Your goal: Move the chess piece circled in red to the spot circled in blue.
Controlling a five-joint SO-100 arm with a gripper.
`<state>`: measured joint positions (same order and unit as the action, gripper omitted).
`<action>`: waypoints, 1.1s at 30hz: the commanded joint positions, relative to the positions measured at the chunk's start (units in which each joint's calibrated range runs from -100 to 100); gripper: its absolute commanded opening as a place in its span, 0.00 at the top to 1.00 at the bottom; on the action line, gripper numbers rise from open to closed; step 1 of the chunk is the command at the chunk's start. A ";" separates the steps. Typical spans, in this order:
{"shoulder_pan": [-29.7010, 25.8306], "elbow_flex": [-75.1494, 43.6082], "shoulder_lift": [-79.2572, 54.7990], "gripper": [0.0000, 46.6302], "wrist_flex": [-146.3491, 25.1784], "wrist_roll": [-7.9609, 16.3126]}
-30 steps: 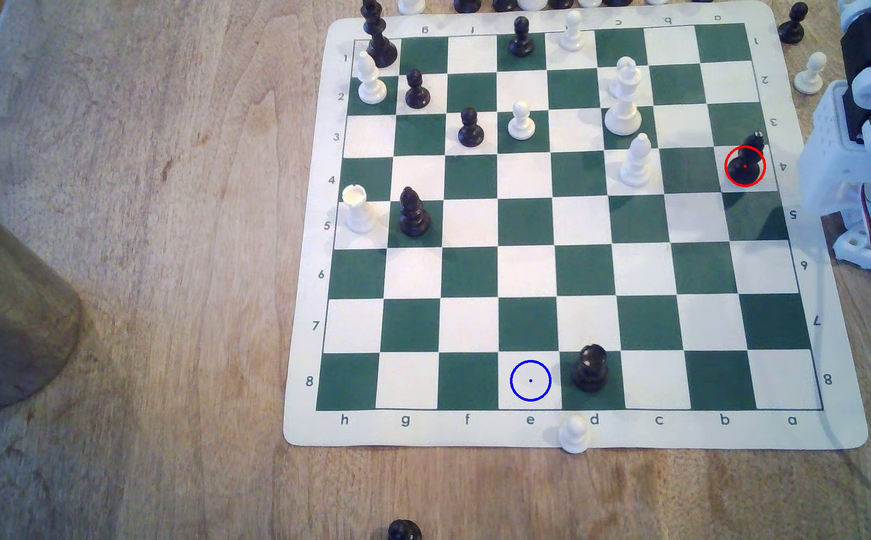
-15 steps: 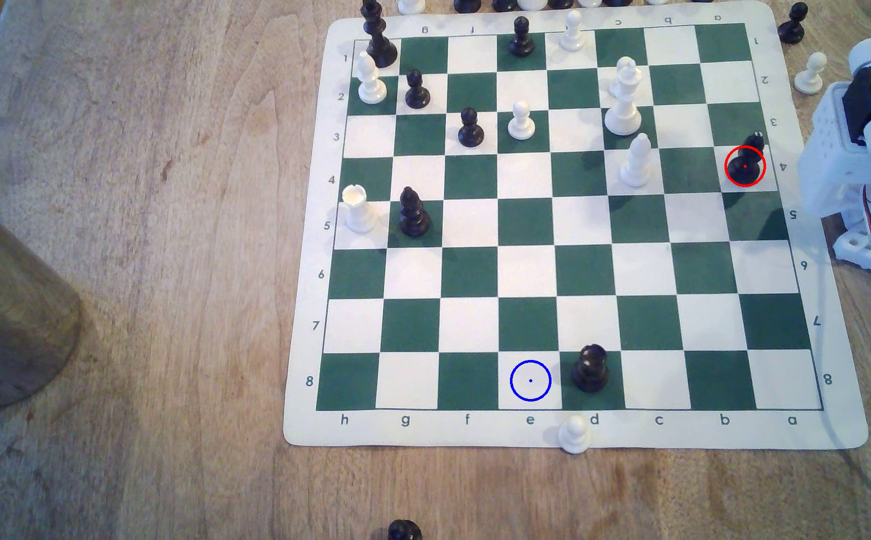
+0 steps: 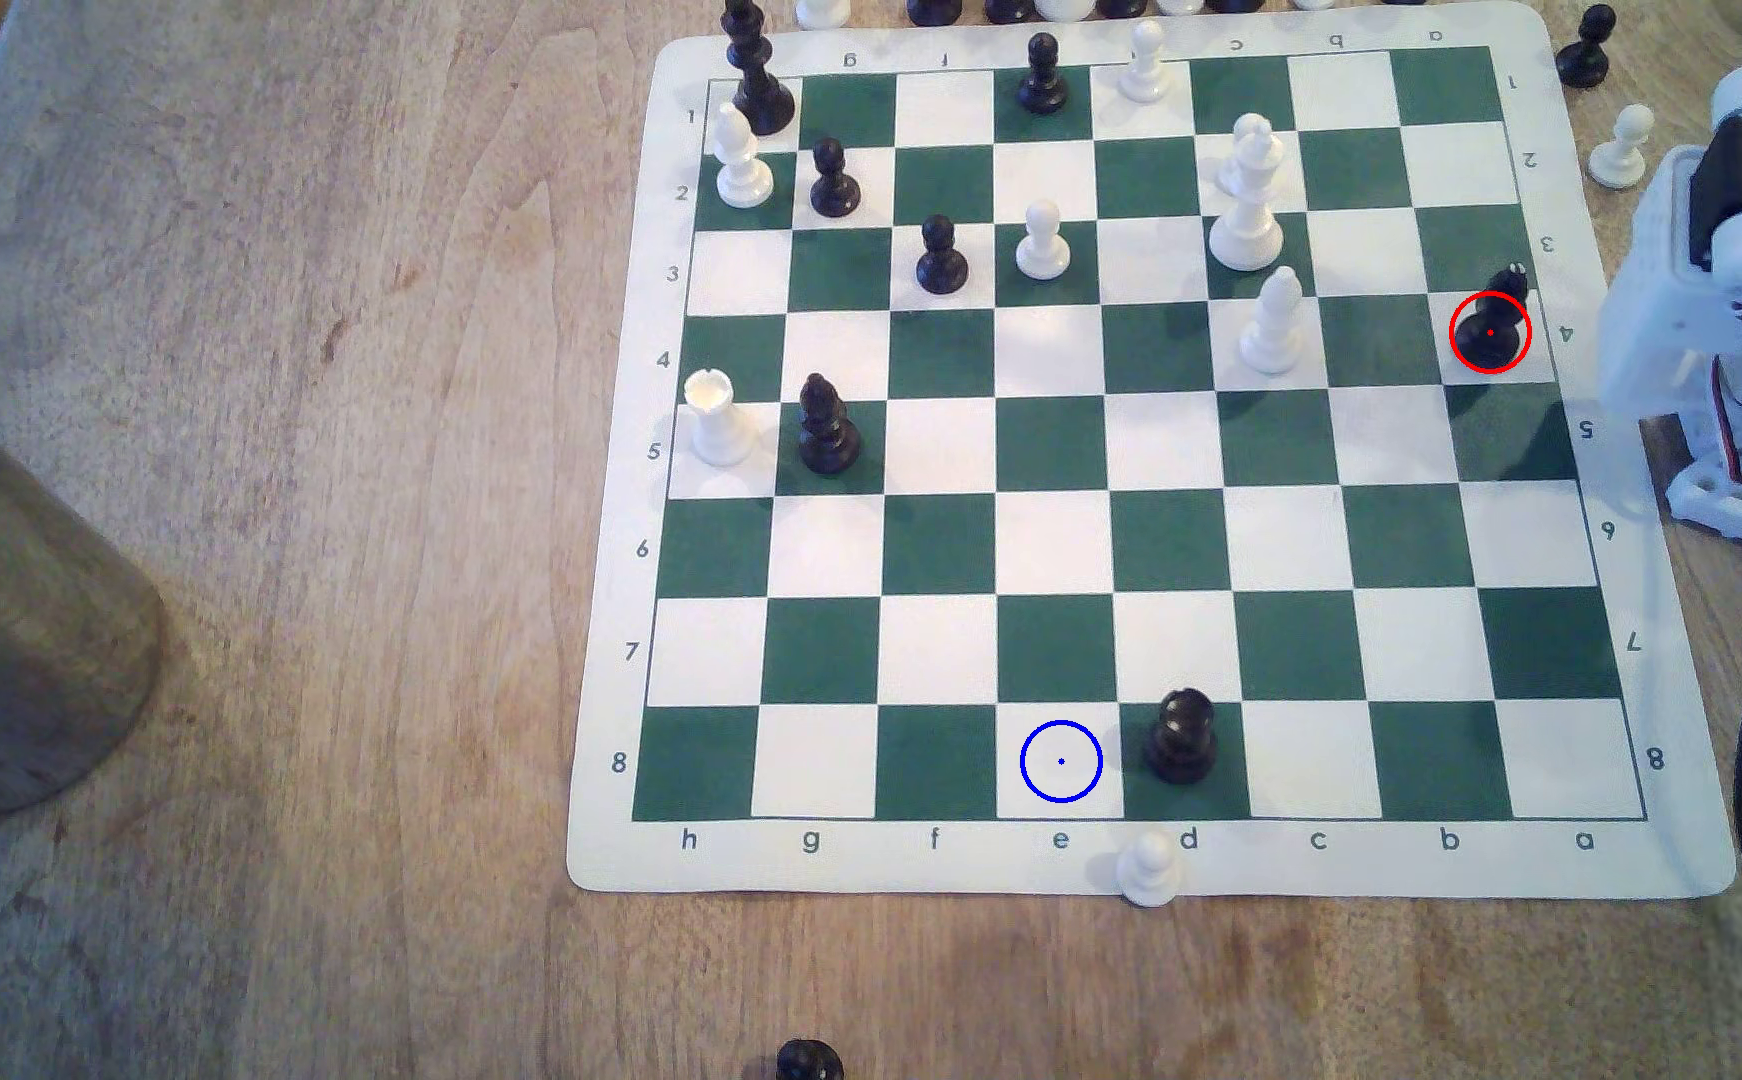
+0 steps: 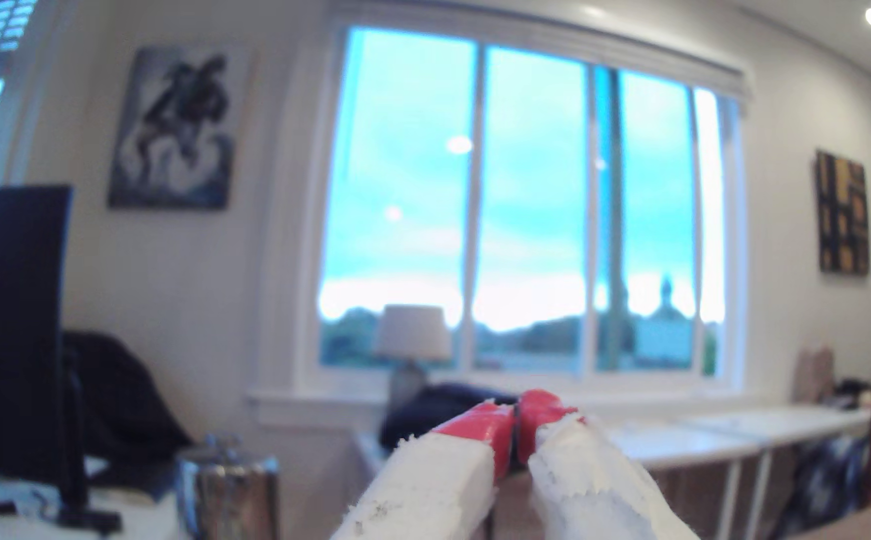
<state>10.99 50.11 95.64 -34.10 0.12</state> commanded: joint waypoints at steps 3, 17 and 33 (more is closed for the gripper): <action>3.52 -12.31 0.03 1.00 -22.41 8.79; 4.46 -12.76 -5.74 0.97 -61.56 3.27; 6.49 0.20 -21.70 0.97 -64.26 1.66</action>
<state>16.89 50.93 77.96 -98.41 2.12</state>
